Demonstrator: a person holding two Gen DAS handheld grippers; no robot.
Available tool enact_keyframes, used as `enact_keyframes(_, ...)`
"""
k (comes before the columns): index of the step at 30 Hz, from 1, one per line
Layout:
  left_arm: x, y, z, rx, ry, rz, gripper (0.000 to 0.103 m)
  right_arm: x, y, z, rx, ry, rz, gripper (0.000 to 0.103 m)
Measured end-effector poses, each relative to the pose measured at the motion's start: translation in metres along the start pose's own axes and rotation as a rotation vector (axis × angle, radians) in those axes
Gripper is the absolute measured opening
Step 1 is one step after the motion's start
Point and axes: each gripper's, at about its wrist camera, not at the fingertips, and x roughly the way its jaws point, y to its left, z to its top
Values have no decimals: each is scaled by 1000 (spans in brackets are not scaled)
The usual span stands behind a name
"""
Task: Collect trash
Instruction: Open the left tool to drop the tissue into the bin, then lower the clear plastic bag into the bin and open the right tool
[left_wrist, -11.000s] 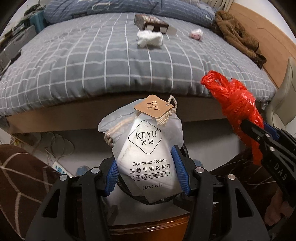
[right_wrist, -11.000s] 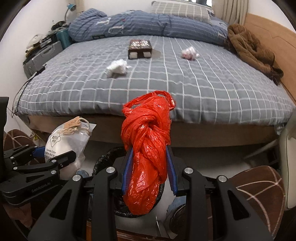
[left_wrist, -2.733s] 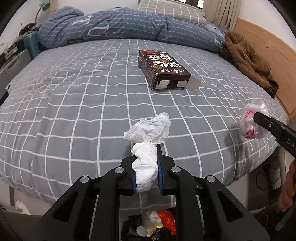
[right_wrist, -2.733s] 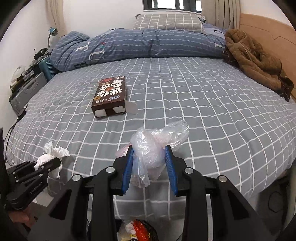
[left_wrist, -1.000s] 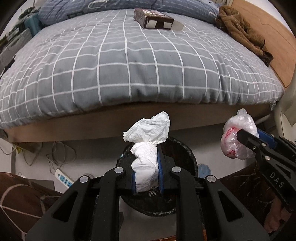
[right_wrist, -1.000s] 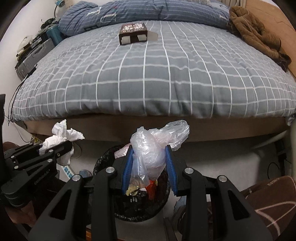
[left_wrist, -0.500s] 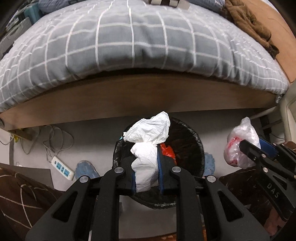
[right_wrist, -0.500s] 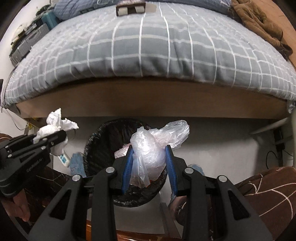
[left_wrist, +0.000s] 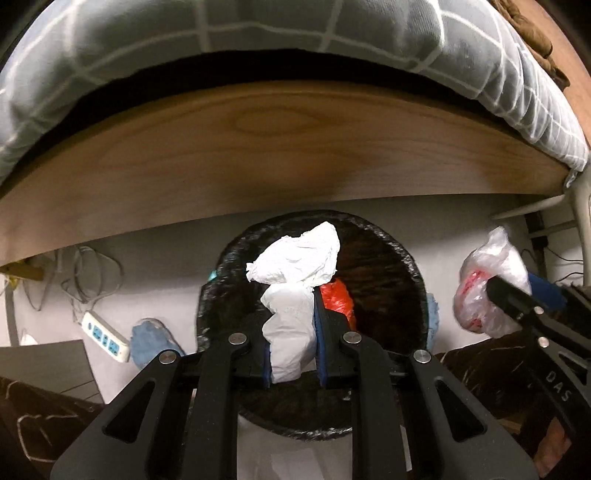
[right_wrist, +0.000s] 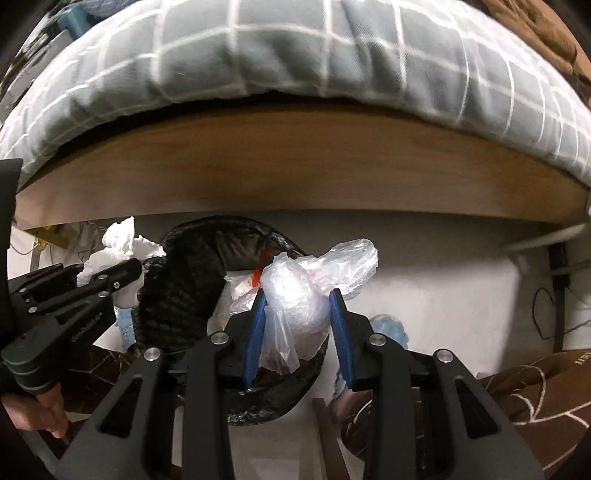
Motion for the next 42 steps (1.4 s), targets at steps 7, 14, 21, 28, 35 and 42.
enact_keyframes(7,21,-15,2,38,33,-12,17,12,-10,-1,34,10,-27,33)
enact_keyframes(14,34,-8,1,10,68,-1,30,17,2,0,7,15,-31,33)
enact_keyframes(21,15,2,3,-21,-13,41,76,8,13,8,-27,-26,-19,33)
enact_keyframes(28,-16,31,3,-64,-112,120,97,-2,29,19,-41,-57,27,34)
enact_keyframes(35,-32,57,-6,-86,-118,148,97,6,48,17,-80,-22,77,34)
enact_keyframes(42,-23,56,-14,-58,-64,171,97,16,67,11,-138,4,65,34)
